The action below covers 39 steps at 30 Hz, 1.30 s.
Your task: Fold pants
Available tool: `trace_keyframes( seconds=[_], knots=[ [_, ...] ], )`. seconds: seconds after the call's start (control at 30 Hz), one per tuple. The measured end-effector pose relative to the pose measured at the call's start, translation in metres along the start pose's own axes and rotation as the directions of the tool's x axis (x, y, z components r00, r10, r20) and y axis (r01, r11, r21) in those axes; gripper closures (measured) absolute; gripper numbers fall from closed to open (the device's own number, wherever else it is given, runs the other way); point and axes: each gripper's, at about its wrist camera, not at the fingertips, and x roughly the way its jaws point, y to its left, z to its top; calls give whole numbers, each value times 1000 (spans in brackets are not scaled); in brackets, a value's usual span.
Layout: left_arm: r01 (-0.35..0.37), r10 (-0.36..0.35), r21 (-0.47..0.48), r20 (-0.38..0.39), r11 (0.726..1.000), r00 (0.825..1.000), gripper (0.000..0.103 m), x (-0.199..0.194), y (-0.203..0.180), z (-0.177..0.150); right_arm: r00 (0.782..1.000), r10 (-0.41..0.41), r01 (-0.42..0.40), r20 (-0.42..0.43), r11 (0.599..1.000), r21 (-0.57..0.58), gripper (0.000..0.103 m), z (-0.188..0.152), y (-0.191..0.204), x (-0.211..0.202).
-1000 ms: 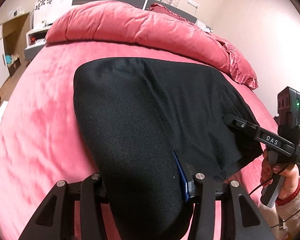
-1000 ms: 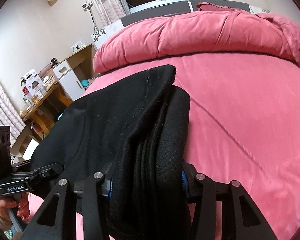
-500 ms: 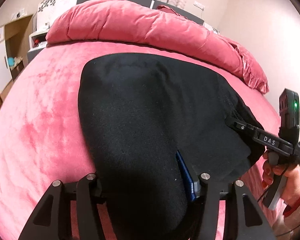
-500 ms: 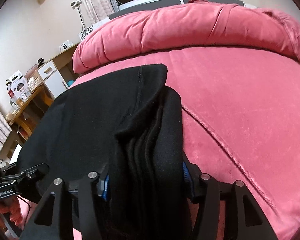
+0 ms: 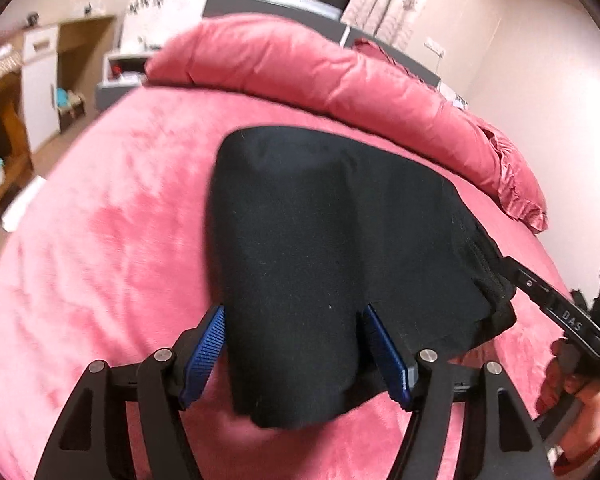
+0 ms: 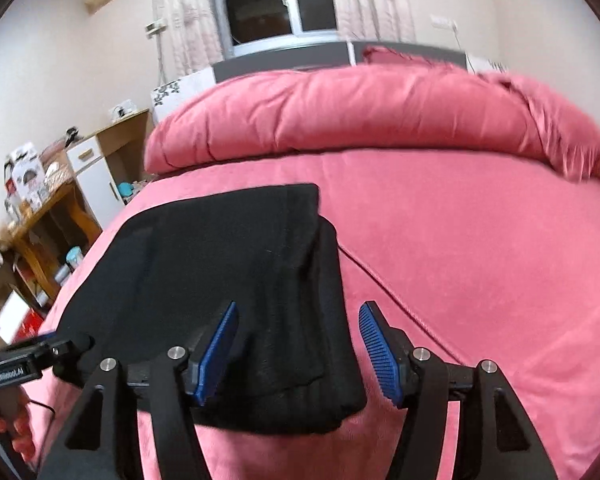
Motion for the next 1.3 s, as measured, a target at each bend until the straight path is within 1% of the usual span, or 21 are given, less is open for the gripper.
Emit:
trace_keyframes(
  seconds=[0.03,0.07,0.1,0.13,0.17,0.2,0.27,0.37,0.43,0.5,0.57,0.63,0.7,0.77,0.8,0.9,1.0,1.17,1.2,1.27,1.3],
  knots=[
    [-11,11,16,14,1000,1000,32,-3,-2,-3,1000,0,0,-15,1000,-13,40,0,4,2],
    [-17,17,33,13,999,1000,32,-2,-4,-4,999,2,-3,-35,1000,-21,49,-1,7,5],
    [-33,33,60,-5,998,999,32,1,-6,-4,998,5,-7,-63,1000,-28,61,-2,10,11],
    [-60,62,89,-26,994,998,32,5,-9,-5,994,-10,7,-104,999,-36,82,-4,11,19],
    [-76,81,111,-40,991,996,33,8,-11,-6,993,-26,22,-116,999,-36,82,-6,10,22],
    [-76,81,117,-44,990,996,33,8,-12,-6,994,-5,4,-106,1000,-10,86,-6,4,19],
    [-72,80,126,-57,989,995,33,9,-14,-7,995,-3,8,-101,999,40,94,-4,-6,14],
    [-77,92,146,-96,986,991,31,21,-16,-9,990,-8,22,-138,995,102,95,-8,-21,24],
    [-65,82,139,-125,988,989,27,31,-15,-10,988,-19,33,-156,996,86,95,-13,-22,31],
    [-47,64,121,-143,992,988,26,36,-12,-13,988,-43,48,-150,998,35,95,-12,-15,32],
    [-45,59,99,-141,994,988,26,34,-10,-13,987,-44,48,-153,999,22,94,-11,-13,30],
    [-55,65,77,-136,996,989,26,29,-9,-12,988,-26,35,-153,998,55,93,-8,-14,28],
    [-74,80,52,-132,996,988,26,23,-9,-12,988,-18,30,-153,997,72,81,-8,-15,21],
    [-84,87,27,-136,996,987,26,17,-8,-13,989,-40,47,-140,998,49,52,-11,-8,10],
    [-87,89,20,-140,996,986,26,15,-8,-13,991,-43,48,-131,998,38,48,-12,-1,9],
    [-120,124,35,-145,992,982,26,6,-10,-19,993,-45,44,-106,999,-15,47,-20,17,-8],
    [-170,179,76,-119,982,977,27,-8,-17,-30,993,-37,32,-111,998,-47,44,-31,35,-21],
    [-167,173,69,-89,984,981,27,-35,-20,-46,992,-12,5,-124,998,-57,42,-46,56,-36],
    [-179,184,65,-80,982,980,27,-41,-20,-50,993,-4,-3,-122,998,-60,42,-49,60,-41],
    [-209,212,63,-58,976,975,27,-51,-21,-55,993,-4,-4,-115,998,-68,36,-54,67,-50],
    [-220,224,61,-52,973,973,27,-55,-20,-58,994,-4,-3,-106,997,-71,35,-57,70,-56]
  ],
)
